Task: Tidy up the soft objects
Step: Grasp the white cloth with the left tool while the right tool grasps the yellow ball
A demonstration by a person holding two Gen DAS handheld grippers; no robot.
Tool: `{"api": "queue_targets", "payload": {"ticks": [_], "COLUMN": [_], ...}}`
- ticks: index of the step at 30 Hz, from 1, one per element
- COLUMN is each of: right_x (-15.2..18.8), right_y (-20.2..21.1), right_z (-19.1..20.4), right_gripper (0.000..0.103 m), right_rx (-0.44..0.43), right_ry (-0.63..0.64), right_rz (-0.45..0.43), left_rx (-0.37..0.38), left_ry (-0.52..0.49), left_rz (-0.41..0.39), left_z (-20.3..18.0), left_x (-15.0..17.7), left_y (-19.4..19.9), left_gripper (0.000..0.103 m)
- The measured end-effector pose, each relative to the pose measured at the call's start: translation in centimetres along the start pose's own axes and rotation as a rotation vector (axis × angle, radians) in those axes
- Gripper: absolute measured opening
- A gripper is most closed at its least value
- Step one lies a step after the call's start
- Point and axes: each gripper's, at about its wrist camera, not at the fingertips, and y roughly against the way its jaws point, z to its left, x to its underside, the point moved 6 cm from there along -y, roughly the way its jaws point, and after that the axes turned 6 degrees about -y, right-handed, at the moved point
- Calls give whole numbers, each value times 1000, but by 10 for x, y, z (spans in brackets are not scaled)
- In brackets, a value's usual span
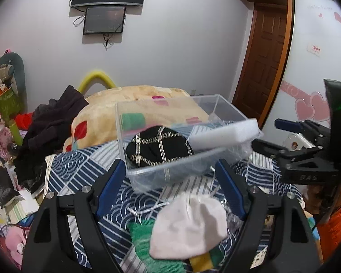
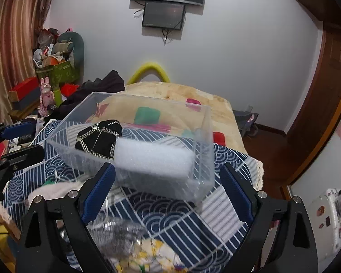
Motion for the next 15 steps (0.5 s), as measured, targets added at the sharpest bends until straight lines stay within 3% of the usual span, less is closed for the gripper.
{"api": "queue_targets", "payload": {"ticks": [7, 15], "right_x": [31, 74], "right_y": [31, 39], "right_z": [-12, -18], "right_gripper": [92, 92], "right_rx": [-2, 37], "right_ry": [-47, -134], "right_rz": [-42, -17], "left_rx": [14, 40], "left_ry": [-3, 5], "left_rz": [38, 113], "left_z": [-10, -24], "left_x": [25, 61], "left_y": [3, -14], "left_gripper": [85, 85]}}
